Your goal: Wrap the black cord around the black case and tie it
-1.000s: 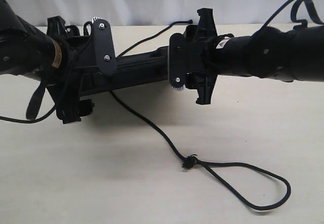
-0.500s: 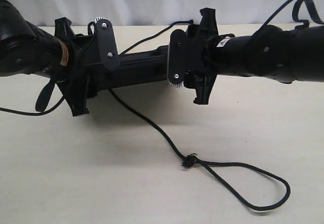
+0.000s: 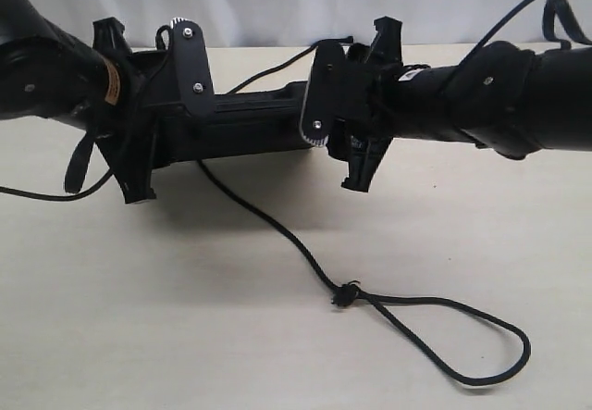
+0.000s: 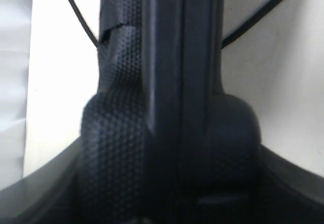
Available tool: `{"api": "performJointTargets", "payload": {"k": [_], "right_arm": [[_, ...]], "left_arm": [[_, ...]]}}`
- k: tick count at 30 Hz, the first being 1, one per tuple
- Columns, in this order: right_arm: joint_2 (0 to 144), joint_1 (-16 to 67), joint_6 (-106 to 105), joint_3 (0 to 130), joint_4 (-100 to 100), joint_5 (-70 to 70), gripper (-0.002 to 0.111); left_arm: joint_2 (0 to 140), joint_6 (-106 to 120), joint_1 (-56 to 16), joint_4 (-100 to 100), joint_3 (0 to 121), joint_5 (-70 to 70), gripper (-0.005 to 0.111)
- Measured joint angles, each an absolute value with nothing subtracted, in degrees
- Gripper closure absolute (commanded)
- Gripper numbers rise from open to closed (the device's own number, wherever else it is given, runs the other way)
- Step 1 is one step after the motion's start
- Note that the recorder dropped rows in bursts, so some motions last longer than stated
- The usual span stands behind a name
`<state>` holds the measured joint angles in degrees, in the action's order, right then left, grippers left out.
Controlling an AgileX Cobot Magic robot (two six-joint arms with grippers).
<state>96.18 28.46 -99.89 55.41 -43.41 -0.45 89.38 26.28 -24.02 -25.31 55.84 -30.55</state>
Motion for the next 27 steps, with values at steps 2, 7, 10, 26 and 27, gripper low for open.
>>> {"api": "performJointTargets", "payload": {"k": [2, 7, 10, 26, 27], "right_arm": [[94.67, 28.55, -100.22, 55.31, -50.10, 0.00, 0.037], [81.31, 28.18, -96.42, 54.98, -73.72, -4.76, 0.033], [74.62, 28.18, -96.03, 53.62, -82.40, -6.95, 0.034], [66.69, 29.26, -105.70, 41.97, -100.29, -14.20, 0.070], [66.69, 29.26, -105.70, 41.87, -100.31, -9.93, 0.081]], "left_arm": [[88.91, 27.27, -24.02, -21.58, 58.26, -34.98, 0.107], [87.81, 24.45, -23.90, -13.07, 60.09, -42.40, 0.107], [87.58, 24.53, -23.90, -11.68, 60.22, -43.33, 0.107], [83.57, 25.29, -24.74, -1.23, 60.10, -48.49, 0.107], [83.57, 25.28, -24.74, -1.09, 60.10, -48.49, 0.107]]}}
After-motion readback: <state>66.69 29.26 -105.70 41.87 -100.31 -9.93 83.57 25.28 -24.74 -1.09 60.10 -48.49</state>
